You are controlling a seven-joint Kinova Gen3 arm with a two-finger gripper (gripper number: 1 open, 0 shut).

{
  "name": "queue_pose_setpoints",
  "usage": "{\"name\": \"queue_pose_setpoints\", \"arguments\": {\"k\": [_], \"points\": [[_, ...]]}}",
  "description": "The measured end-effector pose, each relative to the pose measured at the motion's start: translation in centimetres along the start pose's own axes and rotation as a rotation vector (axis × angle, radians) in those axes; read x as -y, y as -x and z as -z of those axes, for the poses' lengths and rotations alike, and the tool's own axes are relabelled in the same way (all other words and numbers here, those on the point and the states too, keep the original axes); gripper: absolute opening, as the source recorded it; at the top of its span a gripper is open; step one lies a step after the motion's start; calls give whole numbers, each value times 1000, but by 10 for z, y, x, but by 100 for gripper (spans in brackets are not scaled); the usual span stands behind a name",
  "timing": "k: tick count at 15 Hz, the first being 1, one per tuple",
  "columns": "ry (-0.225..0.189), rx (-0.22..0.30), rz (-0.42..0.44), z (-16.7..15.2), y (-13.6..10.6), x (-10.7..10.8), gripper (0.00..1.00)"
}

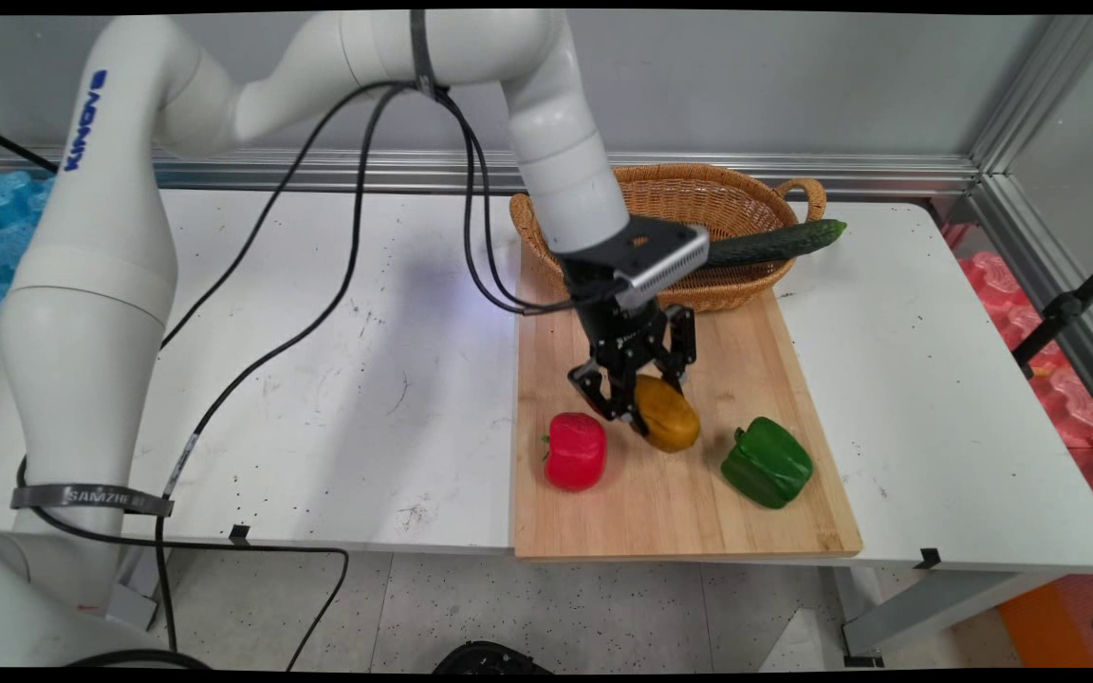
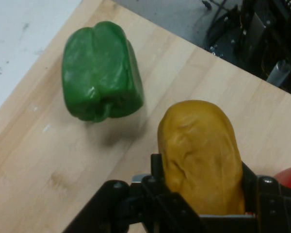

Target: Place the picked object on the cutting board

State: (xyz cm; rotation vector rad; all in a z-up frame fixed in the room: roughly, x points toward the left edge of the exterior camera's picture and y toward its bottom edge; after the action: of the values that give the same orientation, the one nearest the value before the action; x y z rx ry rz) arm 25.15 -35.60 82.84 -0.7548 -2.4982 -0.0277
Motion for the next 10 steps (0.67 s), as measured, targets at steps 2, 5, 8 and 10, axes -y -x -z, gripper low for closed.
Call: {"name": "queue_pose_setpoints", "arguments": {"k": [2, 5, 8, 10], "points": [[6, 6, -18, -10, 1, 1, 0], [16, 14, -45, -24, 3, 2, 0], [23, 20, -68, -36, 4, 2, 0], [25, 22, -84, -42, 4, 2, 0]]}}
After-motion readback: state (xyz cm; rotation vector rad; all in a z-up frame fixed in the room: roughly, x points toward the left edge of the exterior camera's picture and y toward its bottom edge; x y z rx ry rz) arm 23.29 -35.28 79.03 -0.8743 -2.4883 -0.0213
